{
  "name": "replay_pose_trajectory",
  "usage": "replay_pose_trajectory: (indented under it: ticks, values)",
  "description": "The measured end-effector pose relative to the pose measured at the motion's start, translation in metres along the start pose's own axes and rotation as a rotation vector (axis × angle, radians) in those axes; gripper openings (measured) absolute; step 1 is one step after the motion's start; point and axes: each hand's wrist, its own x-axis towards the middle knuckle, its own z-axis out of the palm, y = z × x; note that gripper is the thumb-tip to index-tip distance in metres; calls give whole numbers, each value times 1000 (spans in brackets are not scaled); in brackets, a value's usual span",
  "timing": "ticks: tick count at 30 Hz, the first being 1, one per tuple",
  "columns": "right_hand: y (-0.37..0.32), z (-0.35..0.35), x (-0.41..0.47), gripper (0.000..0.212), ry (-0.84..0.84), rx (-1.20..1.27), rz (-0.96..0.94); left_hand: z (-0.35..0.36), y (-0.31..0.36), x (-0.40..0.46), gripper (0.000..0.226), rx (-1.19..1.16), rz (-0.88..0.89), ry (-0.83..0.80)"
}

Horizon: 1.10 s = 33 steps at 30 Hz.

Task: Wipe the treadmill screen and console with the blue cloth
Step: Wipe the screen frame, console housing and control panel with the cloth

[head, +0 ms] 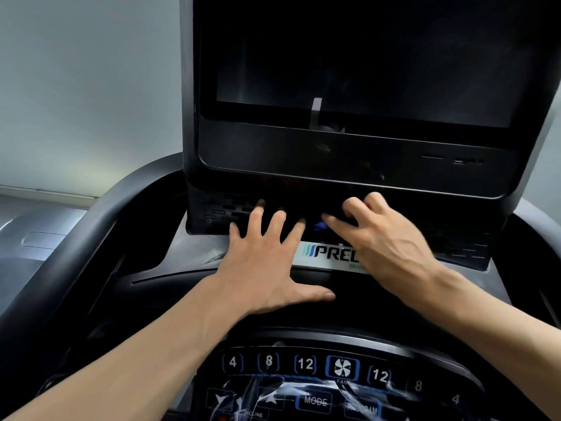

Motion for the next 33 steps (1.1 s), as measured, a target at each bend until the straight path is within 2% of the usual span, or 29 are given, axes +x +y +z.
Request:
replay_pose_trajectory:
  ticks: [3,5,9,14,21,27,30,33]
  values:
    - [4,-5,-15,52,23,6,173,0,0,0,128,-1,5,-10]
    - [0,-9,-18,48,85,44,220,0,0,0,127,-6,9,-10]
    - [-11,-10,-3,44,186,42,179,1,-1,0,128,-21,18,16]
    - [-1,1,-4,61,-12,-20,56,1,0,-1,127,7,13,13]
    - [-21,4,18,71,-33,-81,71,0,0,0,126,-11,6,-6]
    - [-5,-5,-13,65,-33,-115,132,0,1,-1,126,-7,8,-14]
    - [-10,-2,-3,57,17,-86,57,1,0,0,126,-10,10,-5]
    - [-13,2,13,58,-14,-72,-31,2,0,0,126,-7,9,3]
